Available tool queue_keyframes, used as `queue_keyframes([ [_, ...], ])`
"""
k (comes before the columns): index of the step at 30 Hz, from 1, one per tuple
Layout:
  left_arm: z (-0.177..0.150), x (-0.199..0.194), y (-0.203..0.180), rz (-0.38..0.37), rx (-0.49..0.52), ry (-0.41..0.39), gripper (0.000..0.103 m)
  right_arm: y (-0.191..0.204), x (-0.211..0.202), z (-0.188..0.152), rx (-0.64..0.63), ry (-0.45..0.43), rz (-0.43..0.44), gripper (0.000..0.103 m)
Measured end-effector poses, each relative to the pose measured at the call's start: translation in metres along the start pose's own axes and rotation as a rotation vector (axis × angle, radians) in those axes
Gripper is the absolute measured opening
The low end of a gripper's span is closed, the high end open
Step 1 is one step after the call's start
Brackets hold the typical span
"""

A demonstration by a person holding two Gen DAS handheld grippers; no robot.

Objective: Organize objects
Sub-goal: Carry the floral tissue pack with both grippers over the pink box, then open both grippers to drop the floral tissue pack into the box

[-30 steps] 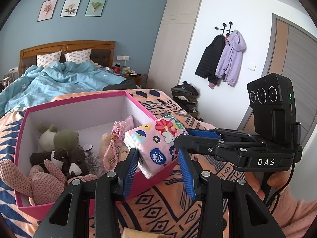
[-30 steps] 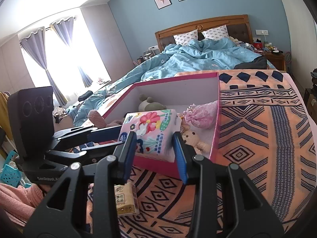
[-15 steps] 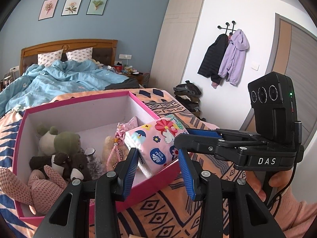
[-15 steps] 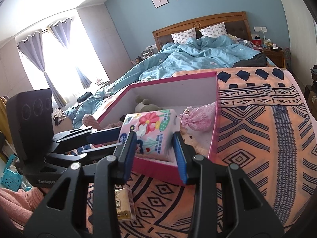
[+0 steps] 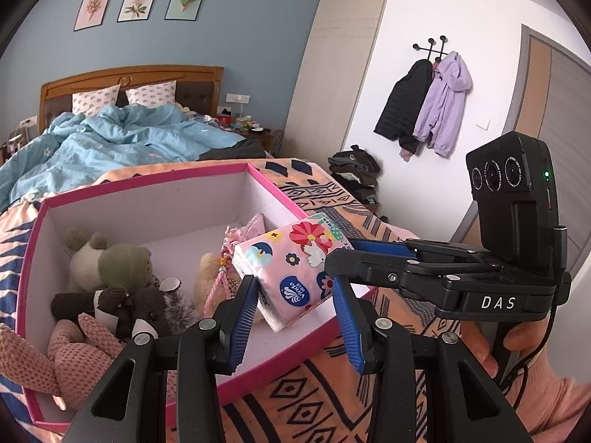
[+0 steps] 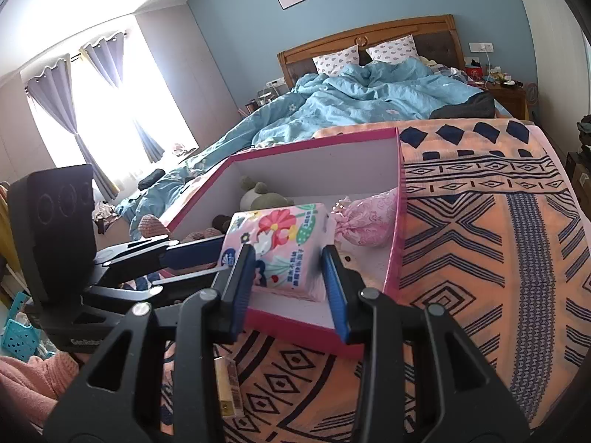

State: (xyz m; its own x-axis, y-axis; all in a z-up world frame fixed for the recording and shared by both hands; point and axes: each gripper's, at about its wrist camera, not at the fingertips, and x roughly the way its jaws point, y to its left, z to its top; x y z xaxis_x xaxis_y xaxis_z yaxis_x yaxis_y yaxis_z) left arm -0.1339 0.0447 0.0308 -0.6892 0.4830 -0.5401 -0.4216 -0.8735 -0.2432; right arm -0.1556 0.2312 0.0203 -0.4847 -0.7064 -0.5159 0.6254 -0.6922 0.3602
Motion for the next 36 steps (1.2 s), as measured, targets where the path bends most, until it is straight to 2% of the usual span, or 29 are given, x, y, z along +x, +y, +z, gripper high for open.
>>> queue_keyframes([
  [19,-0.003,0.02,0.011,0.007,-0.026,0.05,0.042,-0.01,0.021,-0.002,0.02,0.049,-0.038,0.04],
  [32,-0.006,0.034,0.017,0.015,-0.047,0.095,0.042,-0.003,0.033,-0.003,-0.01,0.082,-0.136,0.038],
  [34,-0.008,0.038,0.019,0.023,-0.054,0.112,0.042,-0.001,0.033,-0.003,-0.012,0.08,-0.143,0.039],
  [36,-0.011,0.041,0.022,0.024,-0.064,0.116,0.042,-0.001,0.032,-0.003,-0.008,0.075,-0.152,0.045],
])
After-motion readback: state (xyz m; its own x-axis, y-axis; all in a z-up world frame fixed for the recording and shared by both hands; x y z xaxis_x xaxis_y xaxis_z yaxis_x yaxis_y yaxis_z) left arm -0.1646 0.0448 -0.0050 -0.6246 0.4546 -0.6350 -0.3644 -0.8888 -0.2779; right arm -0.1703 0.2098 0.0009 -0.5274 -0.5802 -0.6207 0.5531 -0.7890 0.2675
